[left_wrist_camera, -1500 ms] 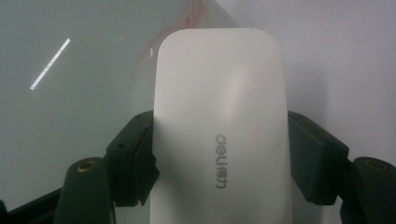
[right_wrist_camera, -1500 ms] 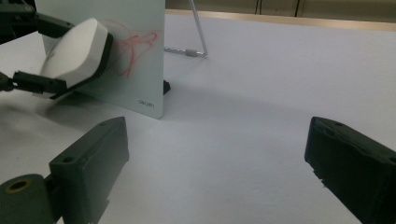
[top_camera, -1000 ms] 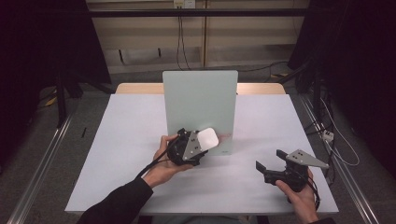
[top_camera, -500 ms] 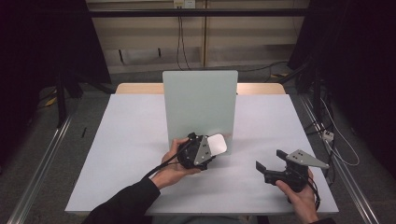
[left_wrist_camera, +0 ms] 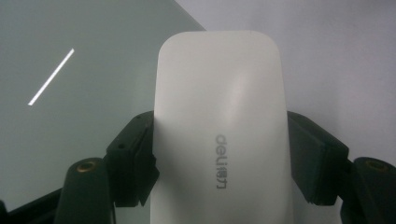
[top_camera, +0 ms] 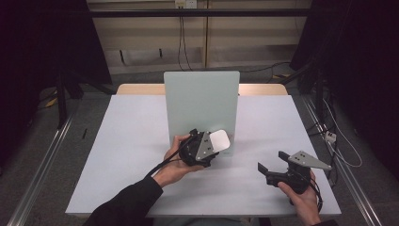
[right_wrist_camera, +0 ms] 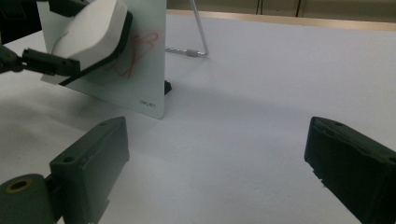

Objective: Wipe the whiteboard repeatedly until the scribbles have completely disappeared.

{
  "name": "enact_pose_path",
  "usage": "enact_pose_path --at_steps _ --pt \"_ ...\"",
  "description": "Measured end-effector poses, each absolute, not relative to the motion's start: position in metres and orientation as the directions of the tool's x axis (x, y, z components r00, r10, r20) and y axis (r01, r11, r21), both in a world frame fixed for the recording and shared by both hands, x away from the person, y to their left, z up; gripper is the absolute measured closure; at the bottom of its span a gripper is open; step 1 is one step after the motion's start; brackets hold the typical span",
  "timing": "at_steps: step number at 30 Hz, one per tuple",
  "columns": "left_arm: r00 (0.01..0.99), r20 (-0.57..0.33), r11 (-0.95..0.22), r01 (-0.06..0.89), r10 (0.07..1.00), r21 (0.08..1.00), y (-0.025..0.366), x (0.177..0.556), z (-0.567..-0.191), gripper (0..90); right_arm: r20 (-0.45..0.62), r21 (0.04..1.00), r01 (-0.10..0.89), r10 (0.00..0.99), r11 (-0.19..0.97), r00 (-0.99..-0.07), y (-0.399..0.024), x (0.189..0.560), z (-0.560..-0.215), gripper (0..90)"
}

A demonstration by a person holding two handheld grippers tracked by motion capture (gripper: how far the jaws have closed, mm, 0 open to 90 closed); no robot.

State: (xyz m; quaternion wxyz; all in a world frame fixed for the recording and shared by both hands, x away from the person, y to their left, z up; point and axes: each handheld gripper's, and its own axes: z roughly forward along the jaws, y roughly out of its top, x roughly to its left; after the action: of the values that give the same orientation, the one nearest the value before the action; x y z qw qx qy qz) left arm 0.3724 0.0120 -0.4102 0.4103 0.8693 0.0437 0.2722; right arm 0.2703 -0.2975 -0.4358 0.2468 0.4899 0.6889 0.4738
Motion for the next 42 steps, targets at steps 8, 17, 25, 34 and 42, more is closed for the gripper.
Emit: enact_pose_path --at_steps 8,17,25,34,42 --pt "0.867 0.430 -0.689 -0.153 0.250 0.709 0.001 0.366 -0.428 31.1 0.124 0.895 0.441 0.908 0.071 -0.399 -0.297 0.270 -0.436 6.5" --pt "0.881 0.411 -0.700 -0.142 0.233 0.700 -0.010 0.365 -0.430 31.1 0.125 0.894 0.442 0.908 0.071 -0.399 -0.298 0.270 -0.436 6.5" --pt "0.865 0.422 -0.669 -0.147 0.270 0.729 -0.021 0.373 -0.409 31.1 0.127 0.894 0.442 0.908 0.069 -0.398 -0.298 0.270 -0.436 6.5" --pt "0.889 0.415 -0.730 -0.152 0.194 0.667 -0.037 0.361 -0.434 31.1 0.124 0.896 0.439 0.908 0.072 -0.401 -0.298 0.270 -0.436 6.4" --pt "0.872 0.418 -0.685 -0.143 0.255 0.714 -0.032 0.373 -0.407 31.1 0.126 0.895 0.441 0.907 0.071 -0.401 -0.298 0.270 -0.436 6.4"
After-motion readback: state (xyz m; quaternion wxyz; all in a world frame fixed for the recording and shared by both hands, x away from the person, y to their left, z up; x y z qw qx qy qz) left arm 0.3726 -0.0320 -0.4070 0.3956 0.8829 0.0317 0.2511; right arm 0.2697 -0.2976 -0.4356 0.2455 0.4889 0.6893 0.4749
